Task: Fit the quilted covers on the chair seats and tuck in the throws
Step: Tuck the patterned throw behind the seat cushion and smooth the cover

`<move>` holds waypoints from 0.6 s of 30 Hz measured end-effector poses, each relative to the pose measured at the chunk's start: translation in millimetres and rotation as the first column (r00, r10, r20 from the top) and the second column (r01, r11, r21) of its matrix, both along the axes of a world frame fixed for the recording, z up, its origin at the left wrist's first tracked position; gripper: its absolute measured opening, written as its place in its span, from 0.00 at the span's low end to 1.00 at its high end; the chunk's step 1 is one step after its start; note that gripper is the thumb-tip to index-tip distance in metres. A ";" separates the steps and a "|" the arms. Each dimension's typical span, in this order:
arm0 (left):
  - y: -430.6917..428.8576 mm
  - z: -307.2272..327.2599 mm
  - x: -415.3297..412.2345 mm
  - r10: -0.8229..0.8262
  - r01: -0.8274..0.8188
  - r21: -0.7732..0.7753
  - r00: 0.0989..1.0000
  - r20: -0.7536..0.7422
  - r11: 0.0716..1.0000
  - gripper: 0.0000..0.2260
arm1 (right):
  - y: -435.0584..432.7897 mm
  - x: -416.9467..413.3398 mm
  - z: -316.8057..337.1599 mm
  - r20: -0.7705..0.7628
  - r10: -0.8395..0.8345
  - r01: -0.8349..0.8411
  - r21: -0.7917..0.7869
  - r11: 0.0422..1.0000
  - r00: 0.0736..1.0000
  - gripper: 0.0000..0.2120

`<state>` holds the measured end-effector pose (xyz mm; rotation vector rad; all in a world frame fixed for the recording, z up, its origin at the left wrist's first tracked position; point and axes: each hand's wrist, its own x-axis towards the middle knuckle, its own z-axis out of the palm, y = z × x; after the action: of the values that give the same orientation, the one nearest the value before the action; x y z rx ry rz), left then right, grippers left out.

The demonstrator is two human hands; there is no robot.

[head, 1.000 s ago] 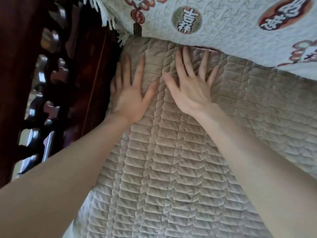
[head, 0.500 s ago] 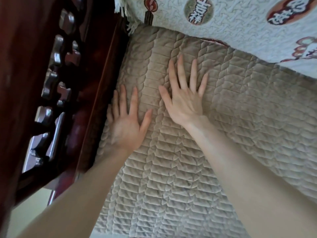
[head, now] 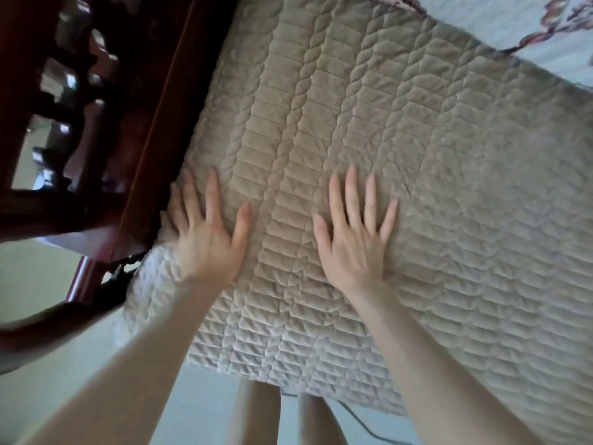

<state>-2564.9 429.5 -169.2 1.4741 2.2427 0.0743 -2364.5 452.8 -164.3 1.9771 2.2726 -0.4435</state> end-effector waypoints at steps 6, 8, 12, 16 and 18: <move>-35.9 -7.5 2.2 0.017 -0.017 -0.003 0.999 -0.037 1.000 0.33 | -49.6 -4.0 -2.2 0.016 -0.063 0.063 -0.030 0.998 0.998 0.29; -49.3 -2.6 4.6 0.004 -0.004 0.013 0.999 -0.050 1.000 0.33 | -58.7 8.3 0.2 -0.016 -0.001 0.001 -0.033 0.999 1.000 0.29; -100.3 -1.9 14.2 -0.006 0.004 -0.041 0.999 -0.047 0.999 0.31 | -95.1 8.2 1.2 0.021 -0.022 0.023 -0.027 0.999 1.000 0.29; -124.7 -2.8 13.2 -0.006 0.005 -0.031 0.999 -0.046 1.000 0.30 | -112.4 -7.4 2.9 -0.012 0.004 -0.004 -0.016 1.000 1.000 0.31; -132.0 -3.6 10.1 -0.006 0.004 -0.043 0.999 -0.040 0.999 0.31 | -118.8 -6.4 1.2 -0.001 0.035 -0.035 0.006 0.999 0.999 0.30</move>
<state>-2554.8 297.4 -172.9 1.4704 2.2577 -0.0050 -2370.9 334.0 -163.2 1.9362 2.3080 -0.4353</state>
